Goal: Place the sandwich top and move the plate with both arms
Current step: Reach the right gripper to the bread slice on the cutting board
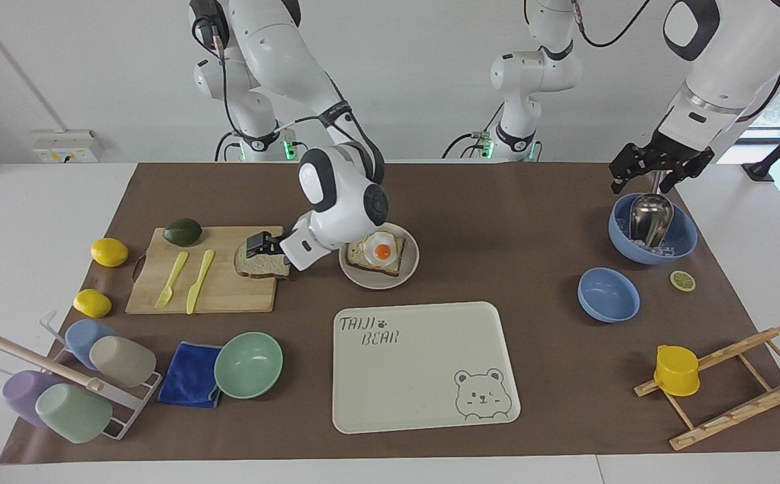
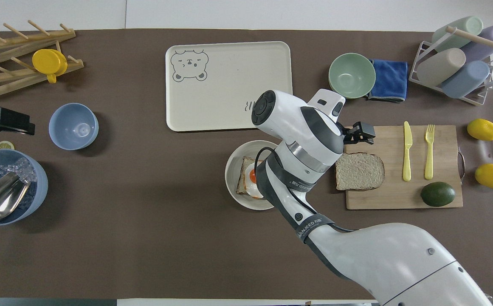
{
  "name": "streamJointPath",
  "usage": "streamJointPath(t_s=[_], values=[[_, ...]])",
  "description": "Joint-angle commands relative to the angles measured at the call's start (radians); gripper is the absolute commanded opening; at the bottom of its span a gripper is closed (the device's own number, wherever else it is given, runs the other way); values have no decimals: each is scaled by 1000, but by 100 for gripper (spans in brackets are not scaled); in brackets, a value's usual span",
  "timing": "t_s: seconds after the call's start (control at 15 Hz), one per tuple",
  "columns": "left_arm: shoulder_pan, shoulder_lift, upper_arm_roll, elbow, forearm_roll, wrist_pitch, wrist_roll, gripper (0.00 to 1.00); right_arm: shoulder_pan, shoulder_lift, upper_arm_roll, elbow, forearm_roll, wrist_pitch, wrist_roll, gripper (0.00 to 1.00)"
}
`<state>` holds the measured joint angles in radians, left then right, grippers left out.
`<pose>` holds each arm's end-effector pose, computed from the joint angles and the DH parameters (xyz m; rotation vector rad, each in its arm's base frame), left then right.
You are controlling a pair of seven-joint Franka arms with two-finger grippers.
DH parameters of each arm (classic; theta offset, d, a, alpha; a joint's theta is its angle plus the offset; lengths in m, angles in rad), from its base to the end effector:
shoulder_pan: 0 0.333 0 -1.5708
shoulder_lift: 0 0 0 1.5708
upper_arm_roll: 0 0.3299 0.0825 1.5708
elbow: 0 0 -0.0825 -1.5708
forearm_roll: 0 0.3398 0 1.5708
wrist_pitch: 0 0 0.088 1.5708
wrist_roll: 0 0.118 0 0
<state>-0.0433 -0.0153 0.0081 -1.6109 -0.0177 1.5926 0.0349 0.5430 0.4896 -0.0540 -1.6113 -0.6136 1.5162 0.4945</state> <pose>0.5064 -0.0199 0.6199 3.1219 -0.1088 -0.0047 0.5456 0.2153 0.3592 2.3006 0.1719 -0.2465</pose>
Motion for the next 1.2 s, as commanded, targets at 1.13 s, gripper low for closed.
streamJointPath(t_s=[1.13], values=[[6, -15, -5, -18, 21, 0, -9, 100, -14, -25, 0, -165, 114, 170, 431, 100]])
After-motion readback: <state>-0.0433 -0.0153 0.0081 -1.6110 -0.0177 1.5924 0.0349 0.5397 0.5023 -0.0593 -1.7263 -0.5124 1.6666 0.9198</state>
